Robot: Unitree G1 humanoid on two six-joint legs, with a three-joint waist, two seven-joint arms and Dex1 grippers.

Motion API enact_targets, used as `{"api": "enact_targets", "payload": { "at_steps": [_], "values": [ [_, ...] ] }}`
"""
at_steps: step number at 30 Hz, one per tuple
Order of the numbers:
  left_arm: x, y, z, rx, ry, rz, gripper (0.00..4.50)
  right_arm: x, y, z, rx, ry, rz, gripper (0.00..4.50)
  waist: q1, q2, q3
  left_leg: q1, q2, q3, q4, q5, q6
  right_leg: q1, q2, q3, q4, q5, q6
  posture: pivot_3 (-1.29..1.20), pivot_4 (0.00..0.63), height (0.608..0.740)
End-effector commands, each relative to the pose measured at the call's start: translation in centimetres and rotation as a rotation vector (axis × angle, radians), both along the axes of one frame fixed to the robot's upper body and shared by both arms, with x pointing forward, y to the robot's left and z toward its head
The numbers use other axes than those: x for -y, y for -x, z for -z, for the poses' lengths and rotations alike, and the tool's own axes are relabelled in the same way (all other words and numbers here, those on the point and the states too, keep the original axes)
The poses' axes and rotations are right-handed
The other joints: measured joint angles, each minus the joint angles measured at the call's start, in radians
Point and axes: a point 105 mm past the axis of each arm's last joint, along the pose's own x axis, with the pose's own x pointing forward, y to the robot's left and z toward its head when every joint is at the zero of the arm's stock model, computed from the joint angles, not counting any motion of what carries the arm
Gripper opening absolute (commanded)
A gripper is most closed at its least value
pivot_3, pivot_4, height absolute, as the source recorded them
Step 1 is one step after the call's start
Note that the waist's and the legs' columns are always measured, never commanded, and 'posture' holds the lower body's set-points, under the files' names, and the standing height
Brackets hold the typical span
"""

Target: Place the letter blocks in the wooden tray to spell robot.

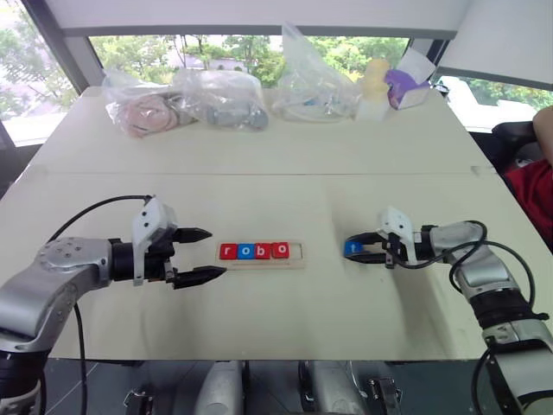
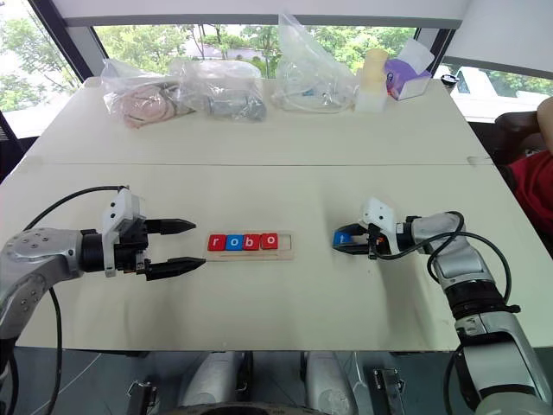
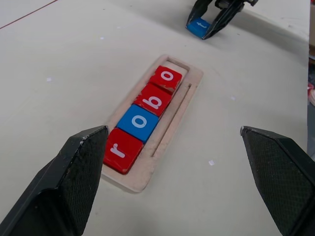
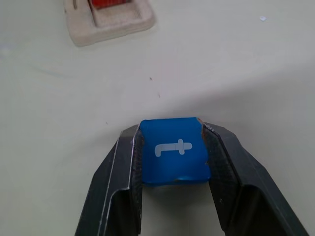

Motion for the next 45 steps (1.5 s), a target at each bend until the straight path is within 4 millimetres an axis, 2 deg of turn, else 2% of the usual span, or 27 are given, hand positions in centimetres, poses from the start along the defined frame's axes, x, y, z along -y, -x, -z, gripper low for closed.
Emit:
{"api": "enact_targets", "payload": {
  "at_steps": [1, 2, 5, 11, 25, 45],
  "values": [
    [0.4, 0.4, -0.8, 0.031, -0.015, 0.043, 4.5, -3.9, -0.4, -4.1, 0.083, -0.079, -0.086, 1.21, -0.001, 0.001, 0.0, 0.0, 0.0, 0.0, 0.0, 0.0, 0.0, -0.001, 0.0, 0.0, 0.001, 0.0, 0.0, 0.0, 0.15, 0.735],
    [0.6, 0.5, -0.8, 0.03, -0.021, 0.054, 4.5, -5.0, -0.3, -4.2, 0.086, -0.063, -0.12, 1.21, 0.0, 0.001, 0.001, 0.0, 0.0, 0.0, 0.0, 0.0, 0.0, -0.001, 0.0, 0.0, 0.002, 0.0, 0.0, 0.0, 0.15, 0.735],
    [1.0, 0.6, -0.8, 0.037, -0.025, 0.067, 4.5, -6.7, 0.0, -3.7, 0.077, -0.012, -0.181, 1.21, 0.006, 0.001, 0.0, 0.0, 0.0, -0.001, 0.0, 0.0, 0.0, -0.001, 0.001, -0.001, 0.002, 0.0, 0.0, 0.0, 0.15, 0.735],
    [1.5, 0.7, -0.6, 0.045, -0.009, 0.056, 4.5, -8.1, -0.2, -2.7, 0.063, 0.064, -0.224, 1.21, 0.01, 0.0, 0.0, -0.002, -0.003, 0.0, 0.0, 0.0, 0.0, -0.001, -0.002, -0.001, 0.0, 0.0, 0.0, 0.0, 0.15, 0.735],
    [1.6, 0.7, -0.2, 0.042, 0.025, 0.016, 4.5, -8.5, -0.7, -1.0, 0.05, 0.112, -0.232, 1.21, 0.006, 0.0, 0.0, -0.001, -0.001, -0.001, 0.0, 0.0, 0.0, -0.002, 0.0, -0.001, 0.001, 0.0, 0.0, 0.0, 0.15, 0.735],
    [1.4, 0.5, 0.2, 0.049, 0.02, -0.011, 4.5, -10.1, -0.3, -1.1, 0.062, 0.058, -0.242, 1.21, 0.005, 0.0, 0.0, -0.001, -0.001, -0.001, 0.0, 0.0, 0.0, -0.002, 0.0, -0.001, 0.002, 0.0, 0.0, 0.0, 0.15, 0.735]
  ]
}}
